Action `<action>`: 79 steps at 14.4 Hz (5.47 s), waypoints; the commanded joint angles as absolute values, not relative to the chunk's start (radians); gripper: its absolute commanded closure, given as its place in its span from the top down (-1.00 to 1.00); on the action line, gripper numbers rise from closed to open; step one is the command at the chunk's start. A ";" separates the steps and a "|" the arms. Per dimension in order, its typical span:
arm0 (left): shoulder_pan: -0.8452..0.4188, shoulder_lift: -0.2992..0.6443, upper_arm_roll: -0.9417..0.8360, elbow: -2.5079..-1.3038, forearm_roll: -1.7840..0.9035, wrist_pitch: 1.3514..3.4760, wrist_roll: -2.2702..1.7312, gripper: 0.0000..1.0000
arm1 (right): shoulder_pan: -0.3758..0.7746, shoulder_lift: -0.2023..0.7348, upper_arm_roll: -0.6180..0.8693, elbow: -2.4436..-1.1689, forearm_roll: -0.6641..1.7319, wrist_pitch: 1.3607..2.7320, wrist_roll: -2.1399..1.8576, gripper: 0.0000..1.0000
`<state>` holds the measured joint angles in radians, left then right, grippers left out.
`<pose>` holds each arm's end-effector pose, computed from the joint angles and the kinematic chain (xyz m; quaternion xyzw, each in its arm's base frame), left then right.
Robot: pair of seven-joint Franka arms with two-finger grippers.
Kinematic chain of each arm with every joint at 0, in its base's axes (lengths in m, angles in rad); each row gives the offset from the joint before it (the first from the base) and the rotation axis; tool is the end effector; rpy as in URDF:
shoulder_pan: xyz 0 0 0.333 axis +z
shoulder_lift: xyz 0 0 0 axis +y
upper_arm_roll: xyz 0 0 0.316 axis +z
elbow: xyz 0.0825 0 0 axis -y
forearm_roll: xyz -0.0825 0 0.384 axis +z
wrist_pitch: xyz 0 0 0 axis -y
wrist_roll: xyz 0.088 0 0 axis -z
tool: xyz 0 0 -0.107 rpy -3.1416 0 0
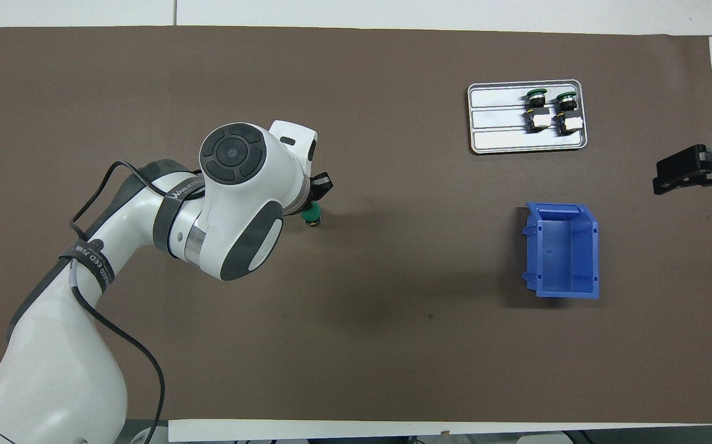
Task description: Place and press button with both arms
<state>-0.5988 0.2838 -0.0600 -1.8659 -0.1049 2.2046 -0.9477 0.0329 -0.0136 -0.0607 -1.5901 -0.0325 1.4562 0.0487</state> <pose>0.4958 -0.3856 0.3707 0.9829 0.1746 -0.0179 0.0555 0.5369 -0.0189 0.6137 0.9973 -0.0390 -0.0600 0.0164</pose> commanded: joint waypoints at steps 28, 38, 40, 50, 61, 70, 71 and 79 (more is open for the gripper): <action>-0.057 -0.026 -0.032 -1.832 0.014 1.683 -0.203 0.99 | 0.493 0.475 -0.035 -1.064 0.092 1.531 0.499 0.96; -0.020 -0.037 -0.015 -1.646 0.026 1.459 -0.045 0.98 | 0.706 0.623 -0.032 -1.256 0.035 1.960 0.683 0.97; -0.018 -0.043 -0.002 -1.646 0.025 1.476 -0.040 0.99 | 0.713 0.623 -0.031 -1.327 0.034 2.055 0.673 0.97; -0.021 -0.044 -0.006 -1.634 0.025 1.468 -0.041 1.00 | 0.749 0.624 -0.029 -1.465 0.041 2.175 0.552 0.81; -0.034 -0.049 -0.008 -1.643 0.025 1.473 -0.051 1.00 | 0.736 0.615 -0.029 -1.471 0.046 2.108 0.561 -0.69; -0.031 -0.049 -0.006 -1.643 0.025 1.470 -0.052 1.00 | 0.467 0.259 -0.034 -1.671 0.038 1.957 0.340 -1.00; -0.031 -0.049 -0.006 -1.640 0.025 1.474 -0.045 1.00 | 0.409 0.173 -0.034 -1.765 0.038 1.959 0.271 -1.00; -0.021 -0.051 -0.002 -1.643 0.023 1.476 -0.040 1.00 | 0.078 -0.120 -0.035 -2.160 0.041 2.009 -0.041 -1.00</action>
